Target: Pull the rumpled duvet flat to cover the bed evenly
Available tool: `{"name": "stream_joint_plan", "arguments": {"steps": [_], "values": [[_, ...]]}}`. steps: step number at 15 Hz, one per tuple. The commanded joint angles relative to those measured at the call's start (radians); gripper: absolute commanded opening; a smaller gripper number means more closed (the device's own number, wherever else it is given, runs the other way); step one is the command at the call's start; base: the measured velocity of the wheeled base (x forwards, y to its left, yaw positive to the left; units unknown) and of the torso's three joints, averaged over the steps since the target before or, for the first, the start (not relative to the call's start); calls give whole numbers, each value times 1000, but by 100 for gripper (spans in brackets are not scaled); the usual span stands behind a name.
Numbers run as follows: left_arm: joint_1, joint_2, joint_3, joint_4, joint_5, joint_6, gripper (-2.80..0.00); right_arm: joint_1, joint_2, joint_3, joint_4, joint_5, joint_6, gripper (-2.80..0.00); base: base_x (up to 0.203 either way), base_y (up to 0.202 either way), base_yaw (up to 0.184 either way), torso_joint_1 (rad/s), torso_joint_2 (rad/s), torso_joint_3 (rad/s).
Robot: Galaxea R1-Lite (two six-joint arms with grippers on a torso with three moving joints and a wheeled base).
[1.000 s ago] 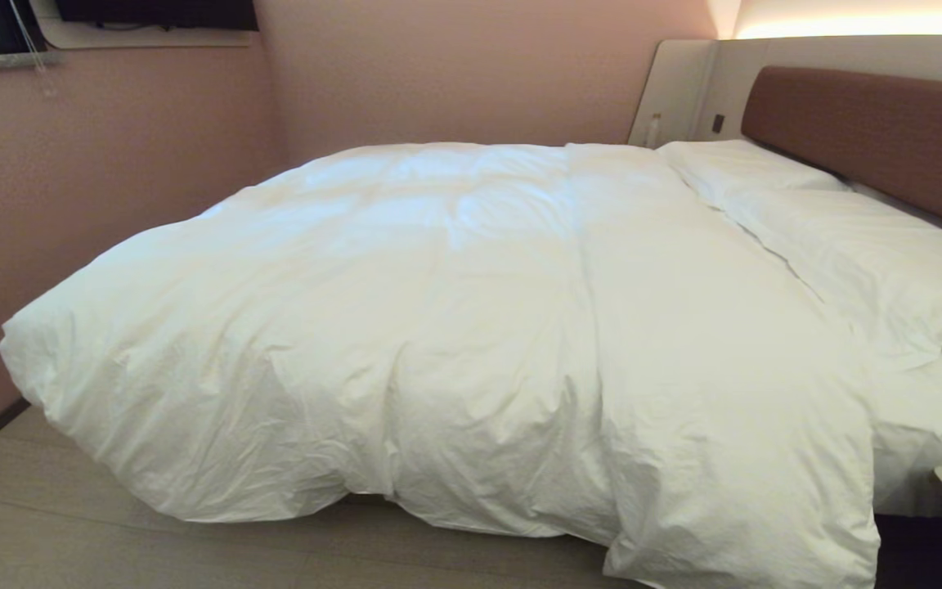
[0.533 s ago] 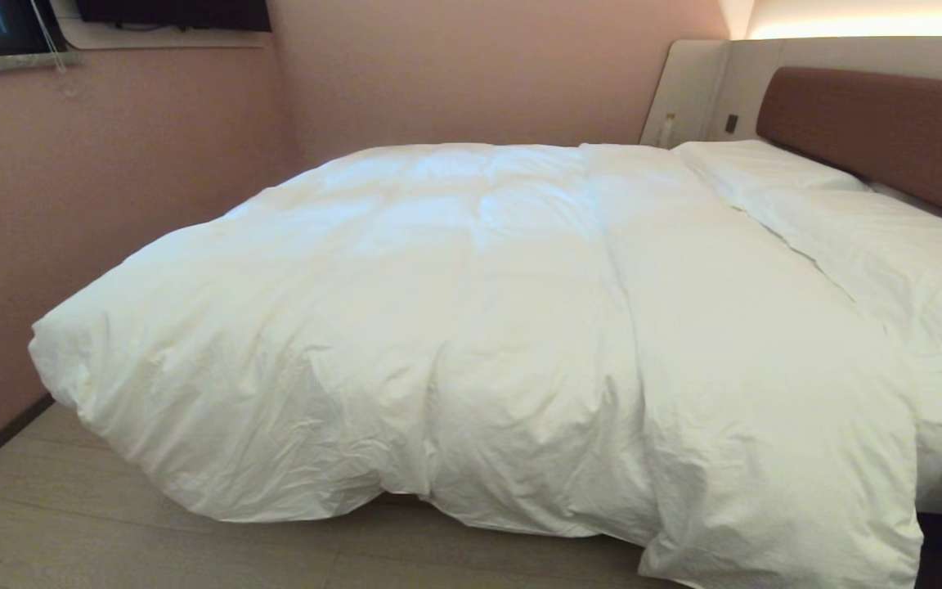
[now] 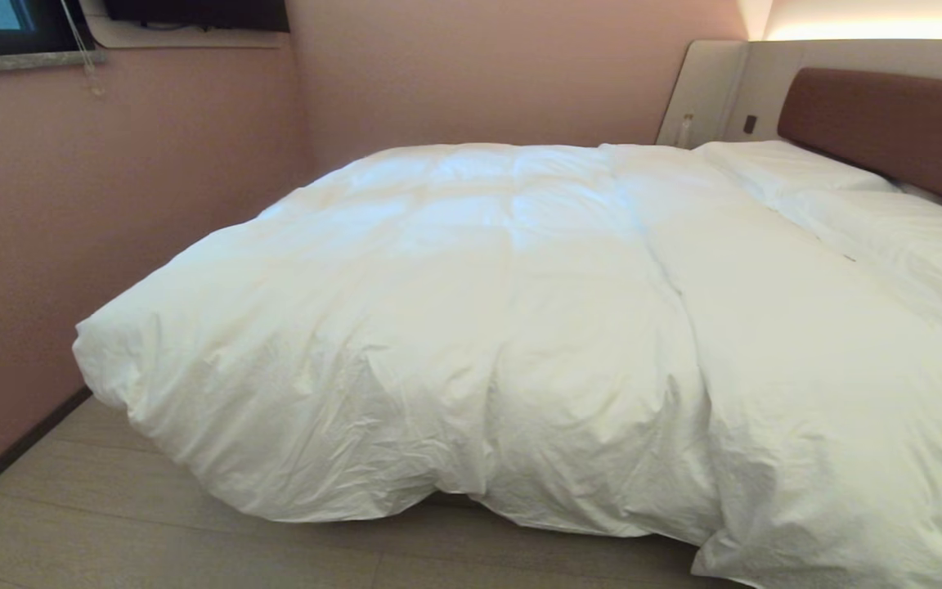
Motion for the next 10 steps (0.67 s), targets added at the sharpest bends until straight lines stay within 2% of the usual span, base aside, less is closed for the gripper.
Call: {"name": "stream_joint_plan", "arguments": {"steps": [1, 10], "values": [[0, 0, 0, 0, 1, 0, -280, 0, 1, 0, 0, 0, 0, -280, 0, 193, 3, 7, -2, -2], [0, 0, 0, 0, 3, -16, -280, 0, 1, 0, 0, 0, 0, -280, 0, 194, 0, 2, 2, 3]]}}
